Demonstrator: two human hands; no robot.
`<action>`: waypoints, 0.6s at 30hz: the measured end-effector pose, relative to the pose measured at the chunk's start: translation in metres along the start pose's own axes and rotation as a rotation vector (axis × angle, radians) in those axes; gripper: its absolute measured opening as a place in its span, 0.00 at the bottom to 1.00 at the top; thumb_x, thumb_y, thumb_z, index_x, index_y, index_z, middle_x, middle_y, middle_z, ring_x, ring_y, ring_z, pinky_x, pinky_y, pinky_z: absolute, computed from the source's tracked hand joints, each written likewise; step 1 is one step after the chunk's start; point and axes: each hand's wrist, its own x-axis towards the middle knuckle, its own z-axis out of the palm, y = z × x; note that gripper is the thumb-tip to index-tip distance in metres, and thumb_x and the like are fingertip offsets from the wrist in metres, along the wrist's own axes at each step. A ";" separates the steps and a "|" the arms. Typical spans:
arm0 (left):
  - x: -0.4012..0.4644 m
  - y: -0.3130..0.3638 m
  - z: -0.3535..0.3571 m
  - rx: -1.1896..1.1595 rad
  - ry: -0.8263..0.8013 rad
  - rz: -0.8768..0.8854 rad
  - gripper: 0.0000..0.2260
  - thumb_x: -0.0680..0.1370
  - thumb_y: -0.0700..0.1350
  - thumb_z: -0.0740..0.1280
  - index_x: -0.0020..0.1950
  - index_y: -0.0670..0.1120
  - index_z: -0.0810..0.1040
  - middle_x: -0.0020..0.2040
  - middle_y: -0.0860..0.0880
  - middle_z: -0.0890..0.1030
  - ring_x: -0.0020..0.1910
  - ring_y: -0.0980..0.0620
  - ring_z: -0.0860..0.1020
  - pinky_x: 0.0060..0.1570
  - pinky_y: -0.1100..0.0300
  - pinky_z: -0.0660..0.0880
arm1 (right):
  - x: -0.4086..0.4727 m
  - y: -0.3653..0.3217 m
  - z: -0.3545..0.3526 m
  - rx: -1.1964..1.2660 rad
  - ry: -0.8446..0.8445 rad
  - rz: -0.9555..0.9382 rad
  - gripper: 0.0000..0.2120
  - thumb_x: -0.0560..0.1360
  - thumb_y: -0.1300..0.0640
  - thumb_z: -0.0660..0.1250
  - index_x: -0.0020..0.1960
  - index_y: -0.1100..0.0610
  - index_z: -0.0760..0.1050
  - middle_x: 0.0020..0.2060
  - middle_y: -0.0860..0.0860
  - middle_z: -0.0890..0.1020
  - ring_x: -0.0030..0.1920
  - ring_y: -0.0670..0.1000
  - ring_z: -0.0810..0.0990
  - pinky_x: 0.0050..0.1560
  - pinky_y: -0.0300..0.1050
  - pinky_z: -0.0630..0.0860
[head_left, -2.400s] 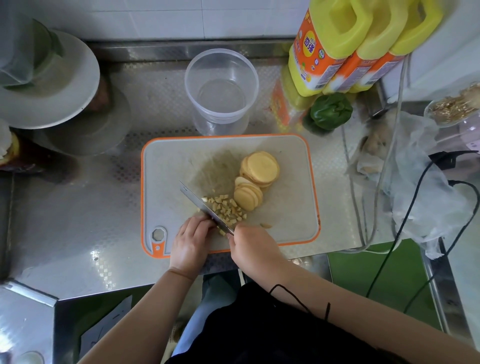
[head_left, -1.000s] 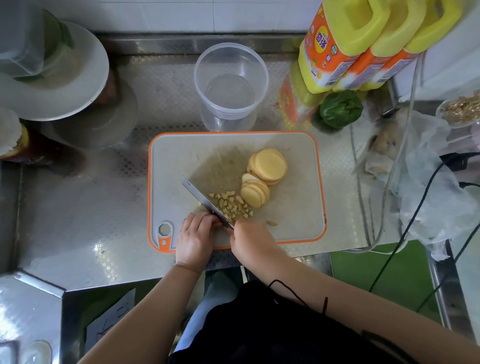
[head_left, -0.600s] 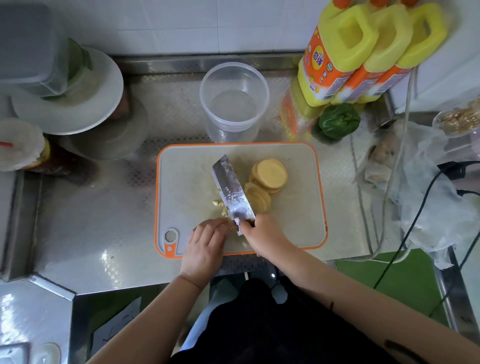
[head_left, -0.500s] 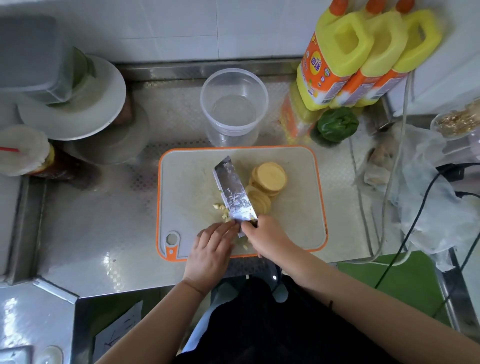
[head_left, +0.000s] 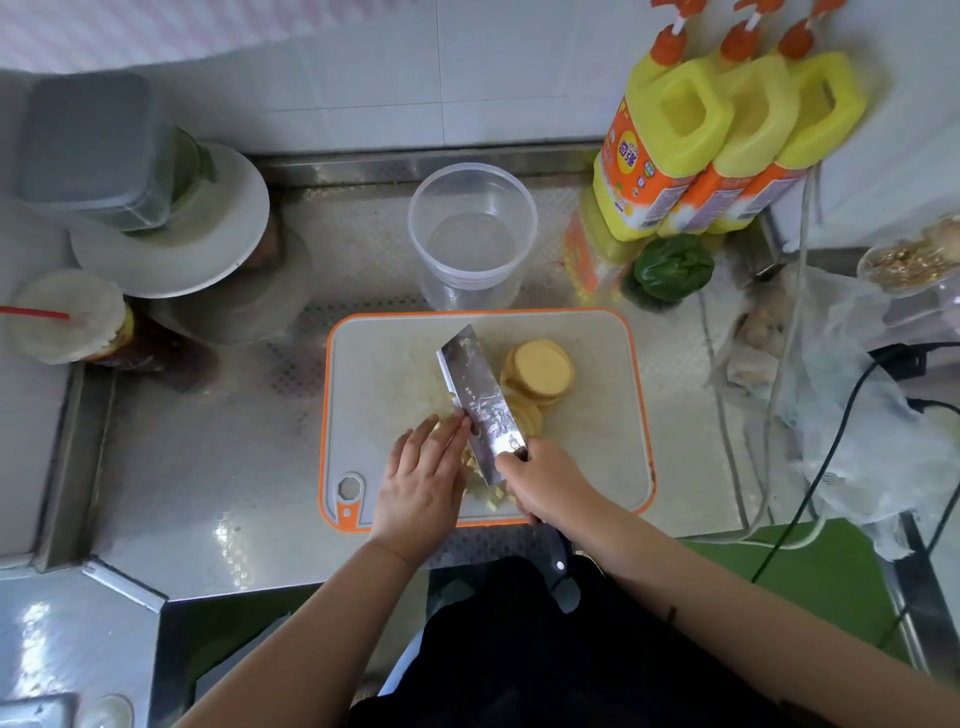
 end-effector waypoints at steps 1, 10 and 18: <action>-0.002 -0.002 0.001 0.006 -0.013 -0.012 0.21 0.80 0.46 0.60 0.73 0.43 0.71 0.72 0.47 0.73 0.70 0.42 0.71 0.69 0.44 0.66 | -0.001 0.001 -0.001 0.005 -0.002 0.000 0.08 0.74 0.57 0.58 0.38 0.60 0.67 0.29 0.55 0.72 0.21 0.51 0.69 0.25 0.40 0.66; 0.021 -0.004 -0.013 -0.013 0.048 -0.071 0.22 0.81 0.46 0.57 0.74 0.41 0.69 0.73 0.44 0.71 0.71 0.42 0.68 0.70 0.46 0.65 | 0.003 0.011 -0.011 -0.113 -0.002 -0.071 0.08 0.74 0.55 0.59 0.39 0.58 0.64 0.29 0.53 0.68 0.26 0.53 0.69 0.27 0.43 0.66; 0.009 -0.002 -0.009 -0.116 0.079 -0.034 0.16 0.81 0.46 0.58 0.61 0.43 0.80 0.58 0.47 0.80 0.59 0.47 0.75 0.60 0.50 0.70 | 0.007 0.014 -0.014 -0.078 -0.002 -0.076 0.10 0.74 0.55 0.59 0.38 0.57 0.62 0.30 0.52 0.66 0.29 0.52 0.66 0.27 0.42 0.67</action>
